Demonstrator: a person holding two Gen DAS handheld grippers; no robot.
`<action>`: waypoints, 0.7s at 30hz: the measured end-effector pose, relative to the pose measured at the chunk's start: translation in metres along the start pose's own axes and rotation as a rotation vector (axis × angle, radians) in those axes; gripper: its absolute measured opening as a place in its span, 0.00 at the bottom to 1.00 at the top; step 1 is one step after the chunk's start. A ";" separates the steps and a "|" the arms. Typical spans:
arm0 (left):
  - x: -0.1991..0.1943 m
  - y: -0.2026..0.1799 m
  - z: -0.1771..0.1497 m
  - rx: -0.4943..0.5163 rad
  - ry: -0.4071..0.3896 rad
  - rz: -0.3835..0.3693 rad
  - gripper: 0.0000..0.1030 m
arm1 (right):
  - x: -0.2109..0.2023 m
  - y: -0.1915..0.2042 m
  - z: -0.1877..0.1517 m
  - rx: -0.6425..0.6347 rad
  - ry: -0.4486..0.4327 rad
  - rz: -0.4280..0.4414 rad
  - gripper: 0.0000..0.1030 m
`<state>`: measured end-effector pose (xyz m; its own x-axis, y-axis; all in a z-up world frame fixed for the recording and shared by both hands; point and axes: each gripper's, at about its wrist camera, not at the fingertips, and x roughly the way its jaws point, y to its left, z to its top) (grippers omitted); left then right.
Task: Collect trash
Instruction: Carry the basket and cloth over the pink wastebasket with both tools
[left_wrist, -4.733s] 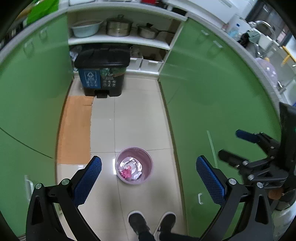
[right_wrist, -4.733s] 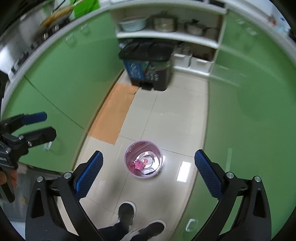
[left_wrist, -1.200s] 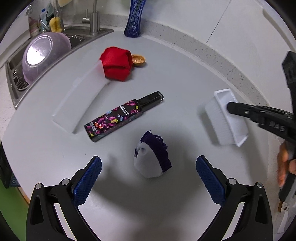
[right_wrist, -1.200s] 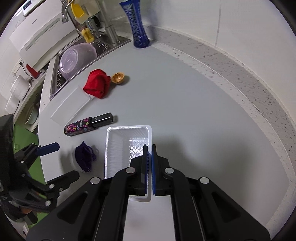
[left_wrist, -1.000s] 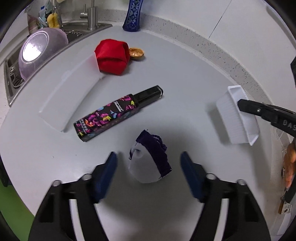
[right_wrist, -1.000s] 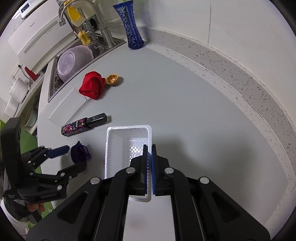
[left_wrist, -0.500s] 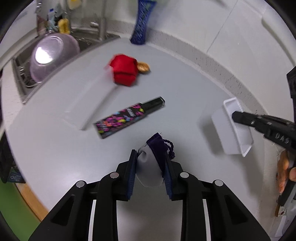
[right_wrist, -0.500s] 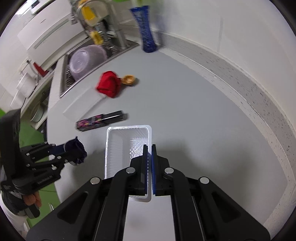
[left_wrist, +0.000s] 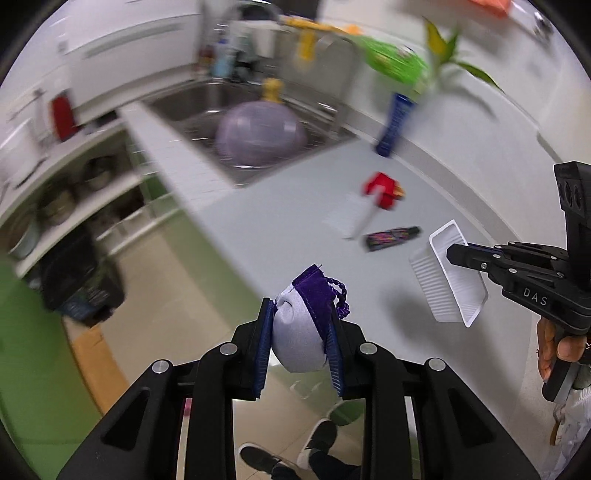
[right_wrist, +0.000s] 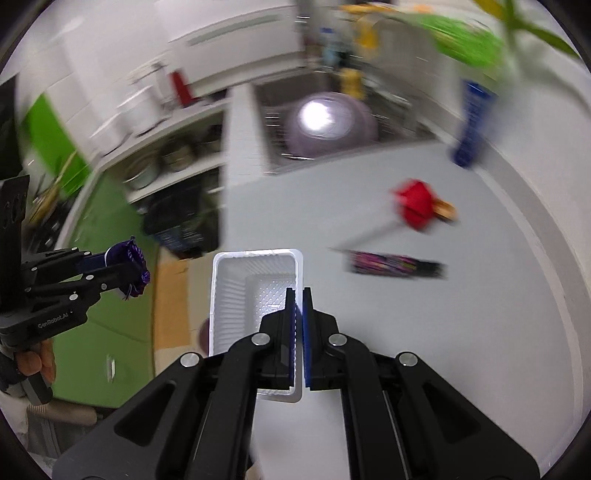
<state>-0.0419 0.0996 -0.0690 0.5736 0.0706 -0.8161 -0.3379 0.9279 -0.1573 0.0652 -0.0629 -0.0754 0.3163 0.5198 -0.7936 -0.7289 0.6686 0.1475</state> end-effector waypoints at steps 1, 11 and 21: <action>-0.009 0.013 -0.006 -0.019 -0.007 0.015 0.26 | 0.003 0.021 0.004 -0.029 -0.001 0.020 0.03; -0.078 0.135 -0.072 -0.222 -0.035 0.153 0.26 | 0.038 0.192 0.022 -0.254 0.033 0.179 0.03; -0.047 0.216 -0.127 -0.357 0.006 0.216 0.26 | 0.124 0.270 0.009 -0.364 0.126 0.232 0.03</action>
<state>-0.2362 0.2499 -0.1353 0.4570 0.2466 -0.8546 -0.6883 0.7066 -0.1642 -0.0870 0.1872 -0.1290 0.0590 0.5505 -0.8327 -0.9452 0.2992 0.1308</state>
